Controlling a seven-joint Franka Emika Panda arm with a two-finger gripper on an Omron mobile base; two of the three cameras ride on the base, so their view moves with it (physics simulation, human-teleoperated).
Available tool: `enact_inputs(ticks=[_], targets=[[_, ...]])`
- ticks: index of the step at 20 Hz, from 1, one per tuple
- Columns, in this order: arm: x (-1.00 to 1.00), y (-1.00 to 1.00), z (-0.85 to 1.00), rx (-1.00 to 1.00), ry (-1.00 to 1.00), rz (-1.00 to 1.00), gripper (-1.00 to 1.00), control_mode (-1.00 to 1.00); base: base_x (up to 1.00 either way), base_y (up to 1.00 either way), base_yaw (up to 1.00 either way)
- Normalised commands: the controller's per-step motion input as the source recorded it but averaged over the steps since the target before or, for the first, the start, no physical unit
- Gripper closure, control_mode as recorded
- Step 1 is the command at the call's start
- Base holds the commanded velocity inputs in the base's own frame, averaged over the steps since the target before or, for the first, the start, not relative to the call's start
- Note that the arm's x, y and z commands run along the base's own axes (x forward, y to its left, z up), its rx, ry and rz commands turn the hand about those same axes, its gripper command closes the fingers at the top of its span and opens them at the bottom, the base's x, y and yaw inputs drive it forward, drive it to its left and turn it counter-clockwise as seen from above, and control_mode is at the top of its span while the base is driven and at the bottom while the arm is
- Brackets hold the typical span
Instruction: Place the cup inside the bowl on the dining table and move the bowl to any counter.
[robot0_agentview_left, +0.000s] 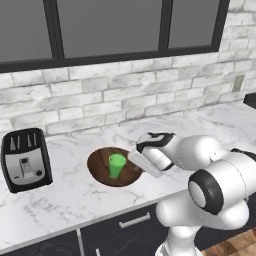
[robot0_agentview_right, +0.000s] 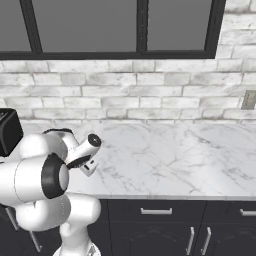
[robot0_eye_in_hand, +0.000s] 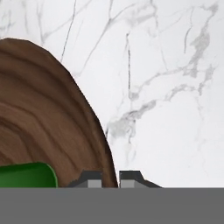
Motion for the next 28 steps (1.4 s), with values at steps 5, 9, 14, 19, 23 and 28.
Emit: enact_inputs(ticks=[5, 9, 14, 19, 23, 28], targets=[[0.03, 0.05, -0.20, 0.00, 0.00, 0.00, 1.00, -1.00, 0.00, 0.00, 0.00], [0.00, 0.01, 0.01, 0.00, 0.00, 0.00, 1.00, -1.00, 0.00, 0.00, 0.00], [0.00, 0.00, 0.10, 0.00, 0.00, 0.00, 1.00, -1.00, 0.00, 0.00, 0.00], [0.00, 0.02, 0.07, 0.00, 0.00, 0.00, -1.00, -1.00, 0.00, 0.00, 0.00], [-0.02, 0.00, 0.14, 0.00, 0.00, 0.00, -1.00, -1.00, 0.00, 0.00, 0.00], [-0.13, 0.00, 0.27, -0.01, 0.00, 0.00, -1.00, -1.00, 0.00, 0.00, 0.00]])
